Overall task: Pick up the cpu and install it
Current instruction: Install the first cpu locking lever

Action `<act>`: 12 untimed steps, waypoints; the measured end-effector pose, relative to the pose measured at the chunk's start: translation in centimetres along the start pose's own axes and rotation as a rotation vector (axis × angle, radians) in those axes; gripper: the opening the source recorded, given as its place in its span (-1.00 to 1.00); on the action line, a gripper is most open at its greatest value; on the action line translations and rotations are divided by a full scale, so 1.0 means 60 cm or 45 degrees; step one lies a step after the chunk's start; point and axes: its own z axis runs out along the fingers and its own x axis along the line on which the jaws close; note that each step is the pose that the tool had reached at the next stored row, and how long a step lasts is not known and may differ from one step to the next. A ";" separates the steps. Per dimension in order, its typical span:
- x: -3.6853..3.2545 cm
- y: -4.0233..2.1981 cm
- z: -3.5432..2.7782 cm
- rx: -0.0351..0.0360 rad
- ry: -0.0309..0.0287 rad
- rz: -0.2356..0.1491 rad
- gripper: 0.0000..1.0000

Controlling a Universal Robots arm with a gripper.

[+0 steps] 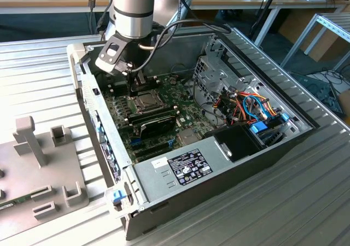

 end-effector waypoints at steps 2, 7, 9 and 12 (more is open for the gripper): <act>0.000 0.000 -0.001 -0.0006 0.0002 0.000 -0.79; 0.000 -0.015 -0.001 -0.0006 0.0000 0.000 -0.79; 0.000 -0.021 -0.001 -0.0007 0.0001 0.000 -0.79; 0.001 -0.028 0.000 -0.0007 0.0001 0.000 -0.79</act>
